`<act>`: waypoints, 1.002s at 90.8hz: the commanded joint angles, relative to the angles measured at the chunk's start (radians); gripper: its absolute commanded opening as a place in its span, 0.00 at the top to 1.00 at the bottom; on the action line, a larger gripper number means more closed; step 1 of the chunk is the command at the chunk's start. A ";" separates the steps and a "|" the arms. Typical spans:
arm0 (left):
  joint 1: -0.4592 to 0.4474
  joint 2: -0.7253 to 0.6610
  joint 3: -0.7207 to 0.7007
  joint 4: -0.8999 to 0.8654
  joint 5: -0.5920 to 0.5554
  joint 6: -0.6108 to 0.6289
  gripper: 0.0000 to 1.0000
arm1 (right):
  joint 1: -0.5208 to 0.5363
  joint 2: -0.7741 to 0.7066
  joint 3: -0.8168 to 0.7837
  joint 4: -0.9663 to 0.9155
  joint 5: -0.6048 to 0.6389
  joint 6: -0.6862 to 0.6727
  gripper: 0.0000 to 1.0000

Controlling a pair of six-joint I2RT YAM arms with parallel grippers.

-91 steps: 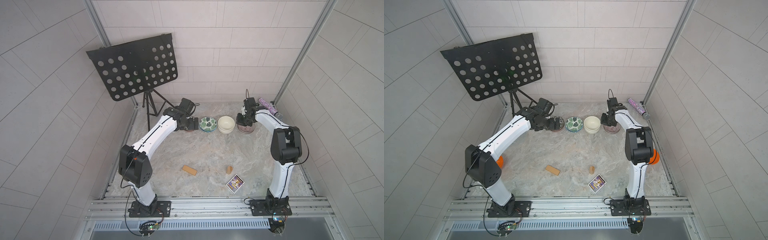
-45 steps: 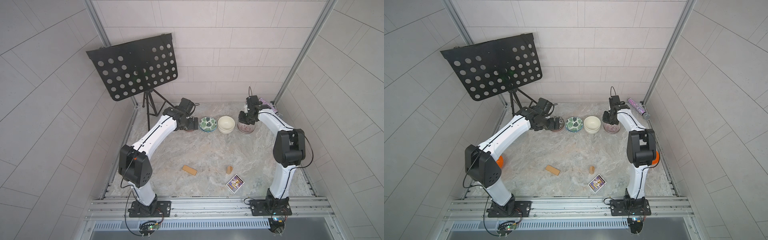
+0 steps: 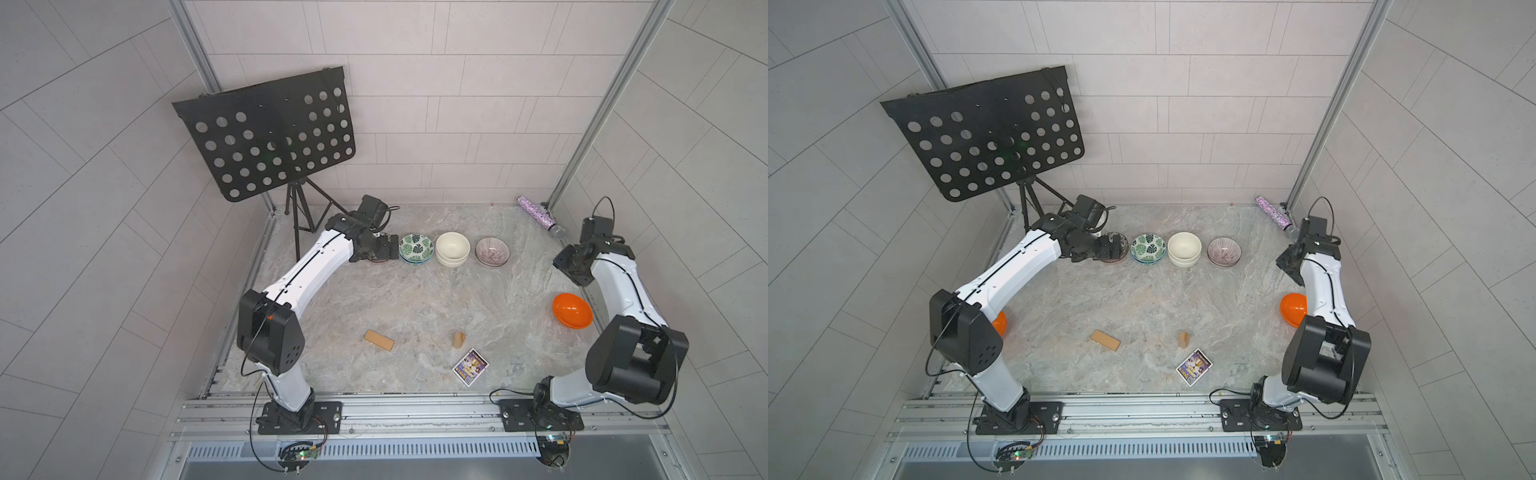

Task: Stack the bowls
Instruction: Move the bowl to the center of the board.

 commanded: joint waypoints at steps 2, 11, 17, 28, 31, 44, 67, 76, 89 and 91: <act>0.004 -0.011 0.029 -0.006 0.054 0.008 0.00 | -0.031 -0.056 -0.070 -0.039 0.022 0.065 0.54; 0.001 -0.015 0.028 -0.010 0.069 0.010 0.00 | -0.044 -0.040 -0.098 -0.035 -0.010 0.070 0.54; 0.000 -0.024 0.025 -0.011 0.066 0.014 0.00 | -0.047 -0.010 -0.094 -0.035 -0.026 0.055 0.54; 0.001 -0.040 0.015 -0.017 0.046 0.024 0.00 | -0.048 0.036 -0.102 -0.007 -0.041 0.045 0.54; 0.001 -0.041 0.015 -0.020 0.043 0.027 0.00 | -0.047 0.046 -0.106 0.003 -0.040 0.040 0.54; 0.001 -0.035 0.016 -0.016 0.037 0.029 0.00 | -0.047 0.106 -0.112 0.030 -0.053 0.025 0.54; 0.001 -0.002 0.037 -0.013 0.041 0.025 0.00 | -0.033 0.181 -0.100 0.069 -0.064 0.018 0.56; 0.001 0.000 0.037 -0.010 0.037 0.026 0.00 | -0.023 0.207 -0.091 0.081 -0.073 0.017 0.61; 0.002 -0.001 0.038 -0.010 0.029 0.029 0.00 | -0.013 0.231 -0.081 0.094 -0.080 0.015 0.73; 0.002 -0.001 0.038 -0.011 0.027 0.028 0.00 | -0.012 0.233 -0.079 0.094 -0.079 0.015 0.76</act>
